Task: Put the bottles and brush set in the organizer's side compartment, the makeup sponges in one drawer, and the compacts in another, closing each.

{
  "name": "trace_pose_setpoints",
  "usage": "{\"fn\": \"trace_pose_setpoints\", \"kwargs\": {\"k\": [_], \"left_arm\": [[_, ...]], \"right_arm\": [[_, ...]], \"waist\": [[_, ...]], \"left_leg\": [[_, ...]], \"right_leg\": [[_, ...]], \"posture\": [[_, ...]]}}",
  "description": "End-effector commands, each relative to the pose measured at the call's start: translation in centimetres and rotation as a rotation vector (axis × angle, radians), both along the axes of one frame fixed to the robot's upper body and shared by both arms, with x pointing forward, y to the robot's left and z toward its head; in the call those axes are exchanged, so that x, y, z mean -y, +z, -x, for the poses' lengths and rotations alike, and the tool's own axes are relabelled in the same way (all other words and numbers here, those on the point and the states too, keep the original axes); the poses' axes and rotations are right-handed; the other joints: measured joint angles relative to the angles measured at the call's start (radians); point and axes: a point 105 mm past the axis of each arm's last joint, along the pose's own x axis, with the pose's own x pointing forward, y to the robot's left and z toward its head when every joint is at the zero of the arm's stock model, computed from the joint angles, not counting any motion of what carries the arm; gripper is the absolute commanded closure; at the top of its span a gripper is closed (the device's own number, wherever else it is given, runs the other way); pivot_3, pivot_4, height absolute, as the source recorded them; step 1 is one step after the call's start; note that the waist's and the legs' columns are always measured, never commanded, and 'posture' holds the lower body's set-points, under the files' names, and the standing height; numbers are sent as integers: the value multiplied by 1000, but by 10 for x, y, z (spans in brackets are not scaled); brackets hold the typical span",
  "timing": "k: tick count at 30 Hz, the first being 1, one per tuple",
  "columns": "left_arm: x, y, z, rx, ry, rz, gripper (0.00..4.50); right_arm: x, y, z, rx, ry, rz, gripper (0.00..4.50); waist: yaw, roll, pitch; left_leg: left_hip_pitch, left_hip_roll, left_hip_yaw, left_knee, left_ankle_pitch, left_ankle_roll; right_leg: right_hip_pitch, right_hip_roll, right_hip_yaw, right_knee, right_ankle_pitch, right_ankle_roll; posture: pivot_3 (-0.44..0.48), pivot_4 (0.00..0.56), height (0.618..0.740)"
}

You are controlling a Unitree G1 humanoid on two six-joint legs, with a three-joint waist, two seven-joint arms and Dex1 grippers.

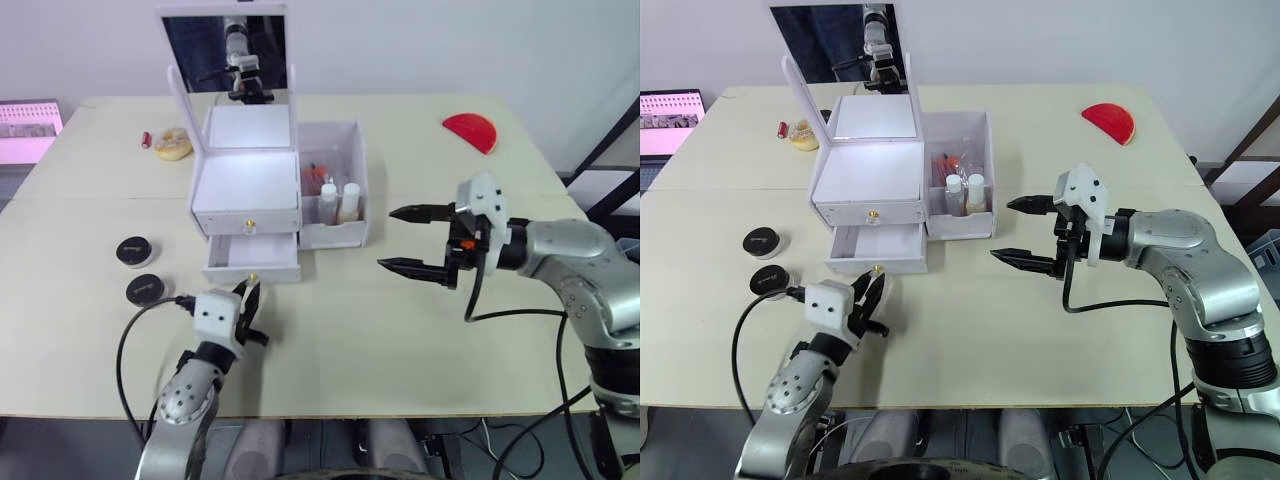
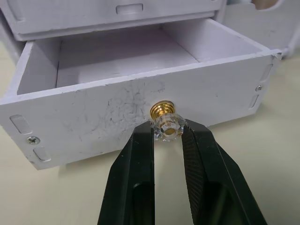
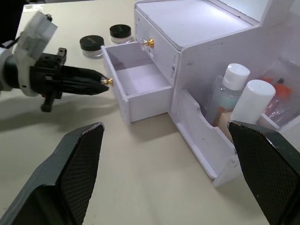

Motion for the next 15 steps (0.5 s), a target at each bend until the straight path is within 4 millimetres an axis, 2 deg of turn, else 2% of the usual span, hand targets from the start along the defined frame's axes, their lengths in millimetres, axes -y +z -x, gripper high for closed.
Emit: {"fn": "trace_pose_setpoints", "kwargs": {"k": [1, 7, 15], "left_arm": [[2, 8, 14, 6, -42, 18, 4204], [-4, 6, 26, -21, -21, 6, 4204], [-6, 1, 25, -41, -4, 6, 4204]], "right_arm": [[0, 12, 0, 56, 12, -1, 0], [-1, 13, 0, 61, 12, -1, 0], [-1, 13, -1, 67, 9, 0, 0]], "waist": [[0, 0, 0], [0, 1, 0], [0, 1, 0]], "left_leg": [[0, 0, 0, 0, 0, 0], [0, 0, 0, 0, 0, 0], [0, 0, 0, -1, 0, 0]], "right_leg": [[0, 0, 0, 0, 0, 0], [0, 0, 0, 0, 0, 0], [-1, 0, 0, -1, 0, 0]], "posture": [[0, 150, 739], [0, 150, 739], [0, 150, 739]]}}
